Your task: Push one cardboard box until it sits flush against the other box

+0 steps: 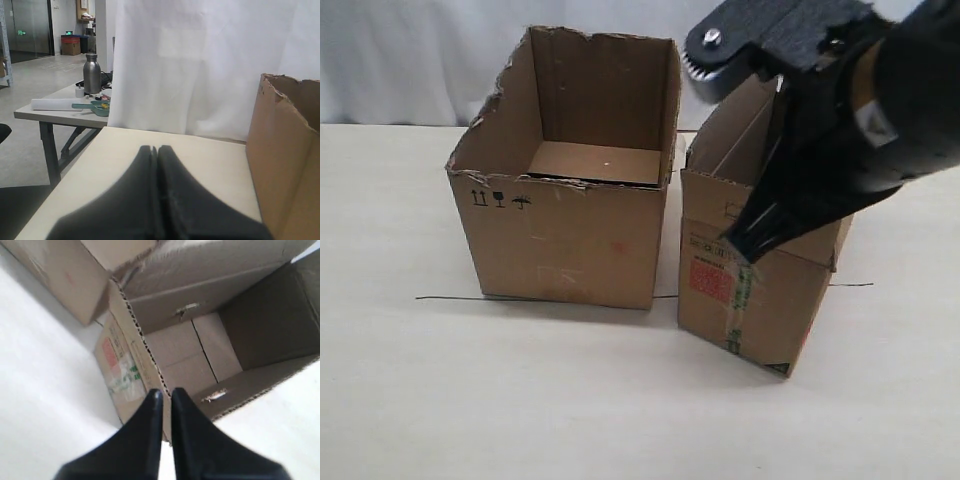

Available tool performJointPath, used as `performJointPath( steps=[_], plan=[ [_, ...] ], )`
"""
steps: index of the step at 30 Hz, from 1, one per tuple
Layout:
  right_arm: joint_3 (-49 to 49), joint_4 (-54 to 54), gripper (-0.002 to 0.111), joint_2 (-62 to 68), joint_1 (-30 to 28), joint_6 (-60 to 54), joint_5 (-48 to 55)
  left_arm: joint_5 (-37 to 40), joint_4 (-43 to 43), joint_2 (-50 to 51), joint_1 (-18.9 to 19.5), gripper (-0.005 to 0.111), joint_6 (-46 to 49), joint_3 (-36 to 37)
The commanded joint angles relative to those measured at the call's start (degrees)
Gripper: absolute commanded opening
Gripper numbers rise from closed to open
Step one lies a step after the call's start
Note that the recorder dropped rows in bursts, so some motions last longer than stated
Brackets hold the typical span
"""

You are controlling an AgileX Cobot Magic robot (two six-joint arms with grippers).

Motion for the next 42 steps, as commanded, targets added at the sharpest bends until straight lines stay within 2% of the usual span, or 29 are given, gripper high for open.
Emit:
performJointPath(
  steps=[1, 4, 9, 11, 13, 16, 19, 23, 26, 29, 33, 38, 40, 42],
  plan=[
    [0.5, -0.5, 0.005, -10.9, -0.9, 3.8, -3.5, -0.6, -0.4, -0.2, -0.4, 0.000, -0.1, 0.2],
    [4.0, -5.6, 0.005, -17.7, -5.8, 12.5, -7.9, -0.6, -0.4, -0.2, -0.4, 0.000, -0.1, 0.2],
    [14.0, -5.4, 0.005, -20.4, -21.2, 17.7, -17.2, -0.6, -0.4, -0.2, -0.4, 0.000, -0.1, 0.2],
    [16.5, 0.8, 0.005, -18.9, -26.9, 11.6, -21.2, -0.6, -0.4, -0.2, -0.4, 0.000, -0.1, 0.2],
    [17.5, 10.7, 0.005, -17.0, -31.5, 0.2, -22.1, -0.6, -0.2, -0.2, -0.4, 0.000, -0.1, 0.2],
    [17.4, 20.6, 0.005, -16.9, -34.7, -11.3, -20.6, -0.6, -0.2, -0.2, -0.4, 0.000, -0.1, 0.2],
    [15.1, 25.7, 0.005, -19.6, -34.7, -17.6, -17.1, -0.6, -0.3, -0.2, -0.4, 0.000, -0.1, 0.2],
    [10.8, 37.6, 0.005, -20.2, -34.7, -28.3, -7.5, -0.6, -0.3, -0.2, -0.4, 0.000, -0.1, 0.2],
    [10.1, 46.4, 0.005, -18.1, -34.7, -34.3, -5.2, -0.6, -0.3, -0.2, -0.4, 0.000, -0.1, 0.2],
    [10.1, 50.7, 0.005, -14.2, -34.6, -38.5, -4.6, -0.6, -0.3, -0.2, -0.4, 0.000, -0.1, 0.2],
    [7.9, 46.4, 0.005, -8.7, -29.4, -38.2, -4.3, -0.6, -0.3, -0.2, -0.4, 0.000, -0.1, 0.2],
    [-0.1, 32.5, 0.005, -2.1, -18.3, -30.3, -0.6, -0.6, -0.3, -0.2, -0.4, 0.000, -0.1, 0.2],
    [-2.9, 26.7, 0.005, 1.0, -15.9, -28.0, 4.0, -0.6, -0.3, -0.2, -0.4, 0.000, -0.1, 0.2],
    [-4.7, 24.2, 0.005, 4.1, -15.4, -27.1, 4.0, -0.6, -0.3, -0.2, -0.4, 0.000, -0.1, 0.2]
  ],
)
